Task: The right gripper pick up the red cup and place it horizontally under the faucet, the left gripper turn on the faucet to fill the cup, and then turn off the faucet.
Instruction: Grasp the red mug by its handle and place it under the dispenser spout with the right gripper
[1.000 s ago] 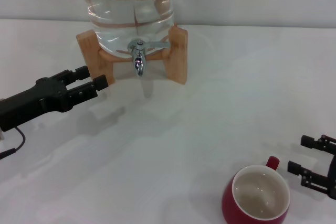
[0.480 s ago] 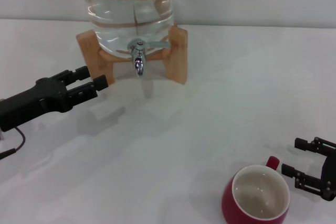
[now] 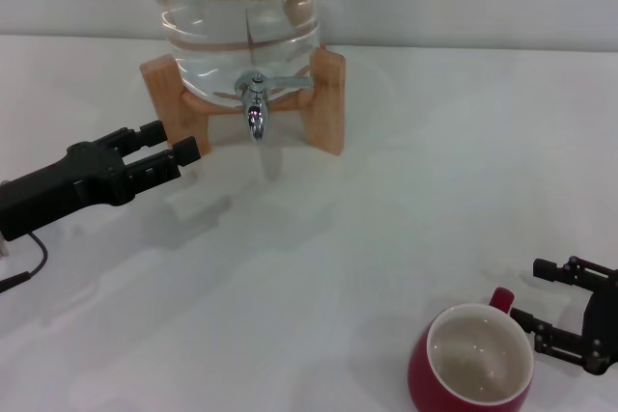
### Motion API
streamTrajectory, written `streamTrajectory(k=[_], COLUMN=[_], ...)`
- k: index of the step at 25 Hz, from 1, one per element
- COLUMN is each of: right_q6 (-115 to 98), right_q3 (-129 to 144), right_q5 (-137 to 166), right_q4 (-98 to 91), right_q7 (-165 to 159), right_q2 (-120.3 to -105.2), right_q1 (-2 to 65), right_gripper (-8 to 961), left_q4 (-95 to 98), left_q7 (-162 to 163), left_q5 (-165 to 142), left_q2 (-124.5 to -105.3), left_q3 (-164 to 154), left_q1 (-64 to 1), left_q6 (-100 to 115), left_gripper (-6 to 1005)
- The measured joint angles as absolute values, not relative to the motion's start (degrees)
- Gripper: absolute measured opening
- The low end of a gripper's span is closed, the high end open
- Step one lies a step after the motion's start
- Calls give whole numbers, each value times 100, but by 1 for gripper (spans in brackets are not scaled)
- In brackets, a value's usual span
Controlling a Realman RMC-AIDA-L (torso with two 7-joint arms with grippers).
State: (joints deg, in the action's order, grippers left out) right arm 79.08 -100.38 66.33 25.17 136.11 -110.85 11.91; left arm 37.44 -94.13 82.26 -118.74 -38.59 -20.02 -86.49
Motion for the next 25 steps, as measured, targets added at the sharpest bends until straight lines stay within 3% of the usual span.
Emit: streamTrajectory(k=[25], right_q6=[7764], right_q3=[-10058], right_q5=[6636], right_q4=[2523], right_q7=[14157], right_q2=[-11257], right_q1=[1260], right_gripper=[641], left_q4=[3744], left_q7=[-9401], left_q5=[8227], left_q2=[-11856], left_q3=[-3823], left_q1=[-2003], left_q6=[-8648], left_gripper=[786])
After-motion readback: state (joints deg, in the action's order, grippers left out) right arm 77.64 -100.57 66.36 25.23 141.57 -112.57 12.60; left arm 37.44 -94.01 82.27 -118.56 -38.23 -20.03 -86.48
